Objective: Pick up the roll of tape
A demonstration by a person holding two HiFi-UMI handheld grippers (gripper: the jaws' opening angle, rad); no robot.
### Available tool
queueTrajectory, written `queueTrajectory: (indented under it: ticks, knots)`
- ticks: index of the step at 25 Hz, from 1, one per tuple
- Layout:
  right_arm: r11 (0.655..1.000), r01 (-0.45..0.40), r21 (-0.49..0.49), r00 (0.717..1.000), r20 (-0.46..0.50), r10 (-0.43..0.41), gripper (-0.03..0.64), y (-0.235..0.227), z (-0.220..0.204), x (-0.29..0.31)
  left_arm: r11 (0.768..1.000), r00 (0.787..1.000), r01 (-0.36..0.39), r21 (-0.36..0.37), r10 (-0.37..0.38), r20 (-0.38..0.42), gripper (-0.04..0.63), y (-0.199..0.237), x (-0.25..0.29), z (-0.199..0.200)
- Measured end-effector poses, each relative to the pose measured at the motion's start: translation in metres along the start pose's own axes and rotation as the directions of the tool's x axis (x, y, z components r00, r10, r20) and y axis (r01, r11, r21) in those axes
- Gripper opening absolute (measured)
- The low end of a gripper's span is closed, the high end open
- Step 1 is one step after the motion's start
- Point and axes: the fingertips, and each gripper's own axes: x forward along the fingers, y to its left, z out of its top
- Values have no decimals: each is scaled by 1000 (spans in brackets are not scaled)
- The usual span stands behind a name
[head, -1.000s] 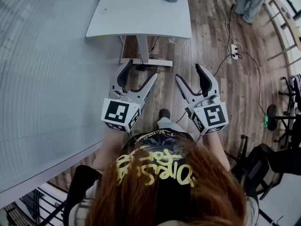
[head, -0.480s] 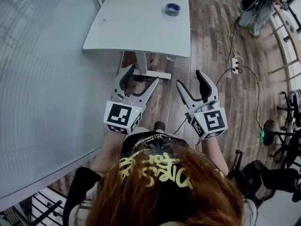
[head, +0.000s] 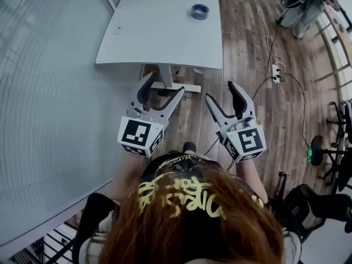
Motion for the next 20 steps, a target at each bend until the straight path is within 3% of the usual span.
queueTrajectory:
  ticks: [13, 20]
  knots:
    - [999, -20, 28, 1000, 5, 20, 284, -29, -21, -22, 999, 998, -43, 15, 43, -43, 330, -31, 5, -22]
    - [999, -23, 23, 1000, 1, 23, 284, -39, -23, -9, 999, 998, -38, 12, 38, -40, 330, -23, 22, -22]
